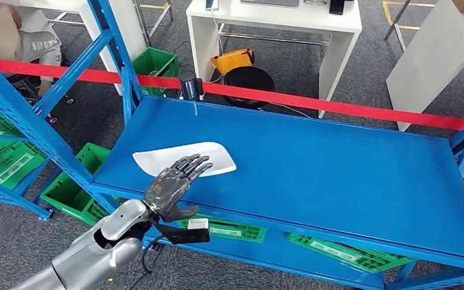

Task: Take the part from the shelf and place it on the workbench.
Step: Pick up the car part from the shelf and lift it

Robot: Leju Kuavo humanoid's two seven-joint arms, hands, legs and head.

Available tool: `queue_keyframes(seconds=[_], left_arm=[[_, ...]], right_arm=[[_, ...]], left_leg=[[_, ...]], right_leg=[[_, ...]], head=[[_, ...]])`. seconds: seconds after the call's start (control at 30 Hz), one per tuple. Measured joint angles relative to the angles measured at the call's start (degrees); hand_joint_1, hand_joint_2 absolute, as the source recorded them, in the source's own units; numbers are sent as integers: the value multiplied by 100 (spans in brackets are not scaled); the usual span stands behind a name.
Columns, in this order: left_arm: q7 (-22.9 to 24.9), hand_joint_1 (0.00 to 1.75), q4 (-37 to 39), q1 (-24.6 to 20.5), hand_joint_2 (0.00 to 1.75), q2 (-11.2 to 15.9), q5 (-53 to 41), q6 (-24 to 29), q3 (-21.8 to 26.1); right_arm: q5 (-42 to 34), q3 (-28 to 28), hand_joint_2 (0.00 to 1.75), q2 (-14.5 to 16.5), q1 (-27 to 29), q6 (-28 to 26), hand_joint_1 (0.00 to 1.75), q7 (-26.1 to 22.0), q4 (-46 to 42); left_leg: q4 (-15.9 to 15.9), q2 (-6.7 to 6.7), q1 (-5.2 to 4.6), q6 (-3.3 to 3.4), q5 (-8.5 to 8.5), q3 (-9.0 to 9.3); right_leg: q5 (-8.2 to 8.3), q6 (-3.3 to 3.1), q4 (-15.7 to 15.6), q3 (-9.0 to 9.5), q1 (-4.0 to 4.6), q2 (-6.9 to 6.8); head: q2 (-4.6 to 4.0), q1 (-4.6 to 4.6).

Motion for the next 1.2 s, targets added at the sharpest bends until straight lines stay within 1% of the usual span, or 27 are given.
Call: queue_keyframes(seconds=[0.07,0.1,0.13,0.17,0.23,0.27,0.3,0.33,0.4,0.47,0.5,0.57,0.6,0.63,0.67,0.7,0.77,0.8,0.83,0.9,0.97,1.0,1.03,1.1,1.13,1.17,1.2], left_arm=[[34,0,148,-83,175,-100,-4,-54,-41],[44,0,211,-94,175,-132,-5,-70,-62],[52,0,268,-101,175,-155,-7,-83,-84],[59,0,313,-110,175,-173,-9,-90,-106],[69,0,373,-137,175,-208,-11,-93,-142],[72,0,394,-154,175,-221,-11,-92,-155],[75,0,415,-170,175,-232,-11,-93,-165],[82,0,434,-185,175,-239,-16,-95,-174],[128,0,480,-222,175,-249,-59,-115,-199],[203,0,543,-288,175,-263,-117,-154,-237],[240,0,583,-326,175,-274,-145,-169,-257],[289,0,677,-384,175,-305,-191,-172,-293],[304,0,723,-398,175,-324,-212,-164,-313],[315,0,764,-405,175,-345,-223,-155,-332],[326,0,796,-413,175,-363,-232,-141,-346],[339,0,819,-429,175,-379,-235,-122,-356],[368,0,849,-494,175,-409,-236,-82,-360],[380,0,860,-530,175,-424,-236,-63,-360],[389,0,870,-557,175,-440,-236,-51,-361],[423,0,893,-582,175,-463,-235,-27,-362],[530,0,920,-613,175,-501,-253,18,-361],[609,0,935,-640,175,-529,-283,50,-361],[697,0,956,-662,175,-561,-334,83,-361],[874,0,1014,-687,175,-608,-484,128,-362],[956,0,1045,-688,175,-623,-572,140,-361],[1033,0,1075,-693,175,-636,-672,146,-355],[1097,0,1099,-703,175,-650,-771,146,-343]], right_arm=[[-3,19,0,-12,-9,0,0,0,0],[-4,25,0,-16,-7,0,0,0,1],[-5,30,0,-21,-3,0,0,0,1],[-6,32,0,-23,1,0,0,1,2],[-6,34,0,-31,3,0,0,4,2],[-5,34,0,-33,2,0,0,6,2],[-6,34,0,-36,1,0,0,8,2],[-6,34,0,-38,2,0,0,9,3],[-14,34,0,-39,1,0,0,9,3],[-29,34,0,-36,-4,-1,0,8,3],[-39,35,0,-28,-9,-1,0,7,3],[-65,36,0,-21,-16,-2,0,2,4],[-77,36,0,-19,-16,-1,0,-1,4],[-88,36,0,-19,-16,-1,0,-3,4],[-97,36,0,-19,-15,0,0,-5,4],[-103,36,0,-16,-15,2,0,-7,4],[-109,36,0,-6,-19,6,0,-10,4],[-109,36,0,-2,-23,7,0,-11,4],[-110,36,0,0,-27,8,0,-11,4],[-117,36,0,2,-30,7,0,-13,4],[-136,36,0,-5,-28,7,0,-14,4],[-152,36,0,-10,-29,7,0,-15,4],[-169,36,0,-15,-29,7,0,-17,4],[-203,36,0,-19,-28,7,0,-19,4],[-214,36,0,-19,-24,7,0,-19,4],[-226,36,0,-19,-19,8,0,-16,4],[-234,37,0,-20,-11,8,0,-11,5]], left_leg=[[-14,10,-12,26,26,-14],[-13,15,-16,27,27,-20],[-8,19,-19,26,26,-22],[1,18,-18,23,24,-23],[52,7,-16,-9,2,-31],[94,-2,-30,-39,-20,-50],[136,-8,-42,-69,-40,-75],[169,-11,-52,-97,-53,-100],[195,-12,-47,-139,-59,-131],[343,-12,-20,-204,-174,-213],[572,-12,-3,-243,-319,-319],[1336,-12,32,-309,-696,-661],[1697,-11,46,-329,-823,-823],[1893,-10,58,-340,-852,-909],[1856,-10,69,-341,-771,-886],[1579,-10,76,-331,-596,-745],[736,-11,71,-285,-240,-322],[431,-13,57,-261,-154,-176],[265,-15,39,-238,-133,-104],[212,-16,6,-185,-144,-106],[137,-5,14,-93,-81,-67],[98,-1,22,-50,-46,-50],[78,2,24,-20,-21,-41],[80,1,-6,3,-7,-61],[84,2,-20,6,-5,-67],[91,-1,-30,6,-6,-70],[102,-7,-34,2,-9,-71]], right_leg=[[-299,-26,764,-368,-9,-4],[-391,-12,1076,-519,-14,-4],[-408,23,1216,-589,-21,-5],[-328,76,1097,-533,-30,-7],[-21,172,313,-155,-56,-21],[107,178,-61,37,-59,-29],[184,154,-305,157,-60,-35],[211,112,-407,199,-52,-37],[235,35,-401,182,-52,-30],[257,-24,-415,181,-80,-28],[266,-50,-421,181,-98,-29],[269,-82,-419,169,-97,-30],[270,-82,-417,164,-96,-30],[270,-81,-416,163,-96,-28],[270,-81,-415,167,-96,-24],[270,-80,-415,177,-96,-19],[273,-68,-416,188,-80,-12],[281,-53,-415,179,-68,-12],[289,-30,-416,165,-59,-14],[318,41,-442,148,-61,-16],[266,82,-357,91,-66,-24],[162,72,-158,-7,-61,-27],[10,46,169,-166,-61,-32],[-290,16,974,-545,-57,-32],[-355,29,1220,-663,-57,-32],[-331,60,1244,-673,-58,-32],[-221,101,1012,-559,-58,-33]], head=[[0,3],[0,3],[0,2],[0,2],[0,3],[0,3],[0,2],[0,-1],[0,-4],[0,-7],[0,-9],[0,-13],[0,-13],[0,-14],[0,-14],[0,-14],[0,-13],[0,-12],[0,-11],[0,-12],[0,-8],[0,-3],[0,1],[0,2],[0,1],[0,0],[0,1]])
